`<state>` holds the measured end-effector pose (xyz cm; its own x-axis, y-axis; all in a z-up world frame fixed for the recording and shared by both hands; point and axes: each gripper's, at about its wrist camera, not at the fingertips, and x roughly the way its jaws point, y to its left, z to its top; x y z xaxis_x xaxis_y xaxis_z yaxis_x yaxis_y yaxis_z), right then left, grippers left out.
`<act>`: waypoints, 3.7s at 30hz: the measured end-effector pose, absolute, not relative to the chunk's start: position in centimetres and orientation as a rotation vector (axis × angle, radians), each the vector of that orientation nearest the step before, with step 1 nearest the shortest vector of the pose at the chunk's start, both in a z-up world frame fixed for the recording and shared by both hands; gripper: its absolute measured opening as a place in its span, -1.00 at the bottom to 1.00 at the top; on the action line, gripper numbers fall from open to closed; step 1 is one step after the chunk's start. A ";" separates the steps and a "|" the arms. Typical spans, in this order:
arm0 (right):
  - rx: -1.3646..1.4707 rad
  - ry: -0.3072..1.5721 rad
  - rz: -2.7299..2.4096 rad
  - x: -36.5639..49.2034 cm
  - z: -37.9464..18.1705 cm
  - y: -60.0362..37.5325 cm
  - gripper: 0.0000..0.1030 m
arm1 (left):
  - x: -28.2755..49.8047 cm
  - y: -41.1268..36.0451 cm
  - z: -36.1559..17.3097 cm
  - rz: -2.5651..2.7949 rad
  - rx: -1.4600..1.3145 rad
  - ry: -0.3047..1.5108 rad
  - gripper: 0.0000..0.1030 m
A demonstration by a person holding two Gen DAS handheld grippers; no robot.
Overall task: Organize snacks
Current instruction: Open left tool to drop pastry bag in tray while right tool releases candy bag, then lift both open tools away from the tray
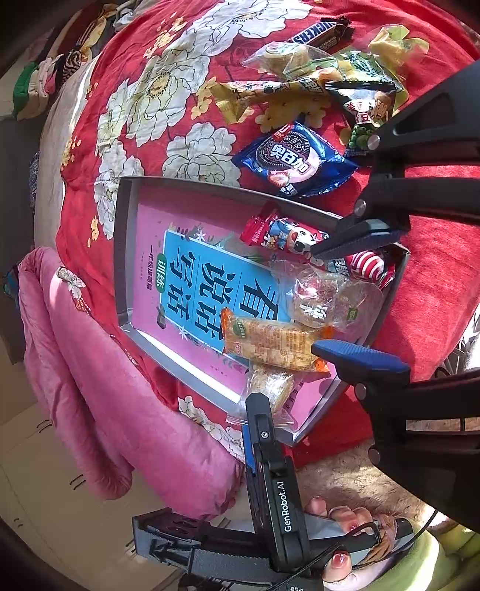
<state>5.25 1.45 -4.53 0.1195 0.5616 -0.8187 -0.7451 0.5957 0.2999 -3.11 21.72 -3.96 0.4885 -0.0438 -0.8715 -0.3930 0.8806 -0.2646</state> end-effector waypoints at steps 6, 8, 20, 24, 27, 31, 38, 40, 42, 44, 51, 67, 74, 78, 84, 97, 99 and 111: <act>-0.191 1.072 0.964 5.3 -4.1 1.2 -0.04 | -3.1 21.7 -2.9 0.228 -0.449 1.026 0.17; -0.188 1.069 0.961 5.3 -4.0 1.1 -0.04 | -3.1 21.5 -2.7 0.224 -0.446 1.020 0.20; -0.162 1.031 0.939 5.9 -2.9 0.1 0.05 | -2.9 20.4 -1.6 0.207 -0.425 0.999 0.28; -0.152 1.019 0.931 6.1 -2.6 -0.3 0.08 | -2.8 20.1 -1.1 0.214 -0.412 0.983 0.42; -0.150 1.010 0.926 6.1 -2.4 -0.5 0.12 | -2.7 19.9 -0.7 0.214 -0.407 0.979 0.46; -0.143 0.989 0.920 6.0 -2.0 -0.8 0.15 | -2.6 19.4 -0.3 0.204 -0.406 0.974 0.46; -0.133 0.935 0.903 6.0 -1.0 -1.5 0.26 | -2.3 18.4 0.3 0.187 -0.391 0.969 0.46; -0.125 0.920 0.899 6.1 -0.6 -1.7 0.27 | -2.2 18.1 0.6 0.183 -0.385 0.966 0.46; -0.123 0.902 0.890 6.2 -0.3 -2.0 0.29 | -2.1 17.8 0.8 0.176 -0.381 0.964 0.46; -0.120 0.890 0.882 6.3 0.0 -2.3 0.35 | -2.0 17.6 0.9 0.171 -0.378 0.963 0.46; -0.112 0.845 0.853 6.4 1.2 -3.4 0.43 | -1.5 16.6 1.2 0.147 -0.371 0.966 0.46; -0.105 0.757 0.786 7.0 3.2 -5.8 0.60 | -0.3 14.6 2.3 0.096 -0.361 0.956 0.47; -0.098 0.732 0.765 7.3 3.9 -6.7 0.64 | 0.0 14.0 3.0 0.074 -0.359 0.944 0.47; -0.090 0.727 0.754 7.5 4.2 -7.1 0.65 | 0.0 13.7 3.2 0.065 -0.360 0.941 0.47; -0.075 0.721 0.727 7.9 4.4 -8.0 0.65 | 0.0 13.4 3.4 0.055 -0.358 0.938 0.47; -0.050 0.706 0.638 9.6 5.0 -11.0 0.65 | 0.7 12.3 3.8 0.026 -0.347 0.940 0.47; -0.044 0.702 0.624 9.7 5.0 -11.5 0.65 | 0.8 12.1 3.8 0.020 -0.343 0.941 0.47; -0.016 0.696 0.571 10.3 5.2 -14.0 0.65 | 1.5 10.9 4.2 -0.002 -0.326 0.943 0.47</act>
